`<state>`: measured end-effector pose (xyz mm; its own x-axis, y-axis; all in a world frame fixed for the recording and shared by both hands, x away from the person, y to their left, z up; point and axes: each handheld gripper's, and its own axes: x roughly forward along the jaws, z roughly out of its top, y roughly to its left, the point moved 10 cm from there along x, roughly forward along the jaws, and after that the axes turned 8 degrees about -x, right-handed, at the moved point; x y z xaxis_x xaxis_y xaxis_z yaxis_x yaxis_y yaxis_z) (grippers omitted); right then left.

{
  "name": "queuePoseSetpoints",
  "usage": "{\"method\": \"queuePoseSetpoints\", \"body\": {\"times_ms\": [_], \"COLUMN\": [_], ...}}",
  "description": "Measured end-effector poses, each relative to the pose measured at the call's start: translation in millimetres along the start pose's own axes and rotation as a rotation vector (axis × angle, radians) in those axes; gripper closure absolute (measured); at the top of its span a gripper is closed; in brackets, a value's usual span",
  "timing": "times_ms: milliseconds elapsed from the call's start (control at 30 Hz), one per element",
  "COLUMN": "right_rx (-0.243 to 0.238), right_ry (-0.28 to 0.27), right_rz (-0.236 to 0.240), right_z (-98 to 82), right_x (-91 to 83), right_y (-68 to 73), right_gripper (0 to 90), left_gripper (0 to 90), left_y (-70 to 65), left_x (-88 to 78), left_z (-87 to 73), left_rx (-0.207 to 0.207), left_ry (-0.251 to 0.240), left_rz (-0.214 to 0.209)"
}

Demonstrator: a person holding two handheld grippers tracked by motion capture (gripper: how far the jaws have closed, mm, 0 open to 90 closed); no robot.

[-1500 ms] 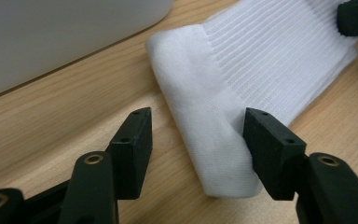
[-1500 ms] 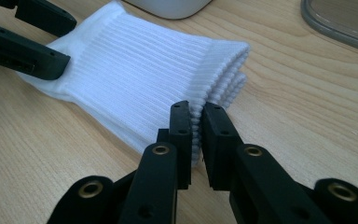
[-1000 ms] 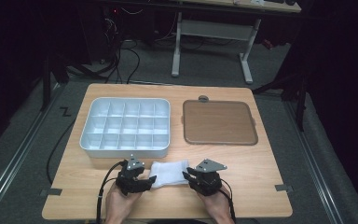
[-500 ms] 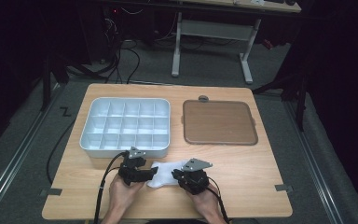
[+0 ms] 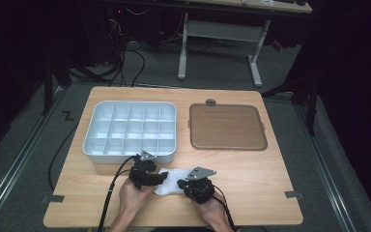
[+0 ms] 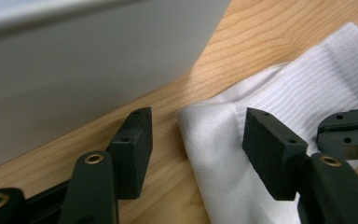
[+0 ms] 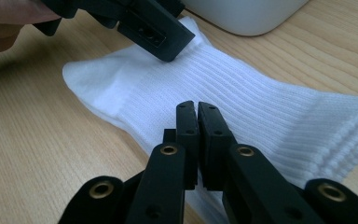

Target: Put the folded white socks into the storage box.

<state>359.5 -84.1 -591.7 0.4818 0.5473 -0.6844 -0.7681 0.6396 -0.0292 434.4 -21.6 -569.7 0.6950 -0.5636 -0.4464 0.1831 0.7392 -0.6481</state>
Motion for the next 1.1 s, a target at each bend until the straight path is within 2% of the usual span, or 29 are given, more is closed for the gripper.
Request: {"method": "queuePoseSetpoints", "body": {"times_ms": [67, 167, 300, 600, 733, 800, 967, 1000, 1100], "right_rx": [-0.006, -0.004, -0.005, -0.014, -0.017, -0.016, -0.022, -0.038, -0.041], "right_ry": [0.002, 0.004, 0.005, 0.008, 0.013, 0.013, 0.014, 0.012, 0.014], "right_rz": [0.003, 0.006, 0.005, -0.005, -0.009, -0.011, -0.012, -0.011, 0.001], "right_z": [-1.3, -1.8, -1.9, -2.1, -2.7, -2.7, -2.6, -2.2, -1.8], "right_x": [-0.8, -0.9, -0.7, -1.1, -2.0, -2.0, -1.3, -0.4, 1.3], "right_y": [-0.6, -0.8, -1.1, -1.2, -1.6, -1.4, 0.4, 2.4, 3.9], "right_gripper": [89.1, 89.3, 89.2, 89.2, 89.1, 89.1, 89.2, 89.9, 90.0], "left_gripper": [47.6, 53.9, 57.1, 79.2, 82.2, 82.8, 83.9, 84.0, 84.3], "left_y": [0.5, -2.0, -4.0, -7.1, -6.8, -6.1, -5.8, -7.8, -9.4], "left_x": [1.5, 1.8, 1.7, -1.0, -4.9, -11.4, -19.0, -22.2, -26.2], "left_z": [-2.0, -5.2, -7.8, -12.5, -13.4, -12.8, -12.1, -9.2, -6.7], "left_rx": [-0.004, 0.016, 0.03, 0.025, 0.019, -0.009, -0.022, -0.037, -0.037], "left_ry": [0.007, 0.011, 0.012, 0.032, 0.039, 0.037, 0.043, 0.039, 0.035], "left_rz": [0.002, -0.002, -0.013, -0.03, -0.033, -0.046, -0.053, -0.062, -0.061]}}
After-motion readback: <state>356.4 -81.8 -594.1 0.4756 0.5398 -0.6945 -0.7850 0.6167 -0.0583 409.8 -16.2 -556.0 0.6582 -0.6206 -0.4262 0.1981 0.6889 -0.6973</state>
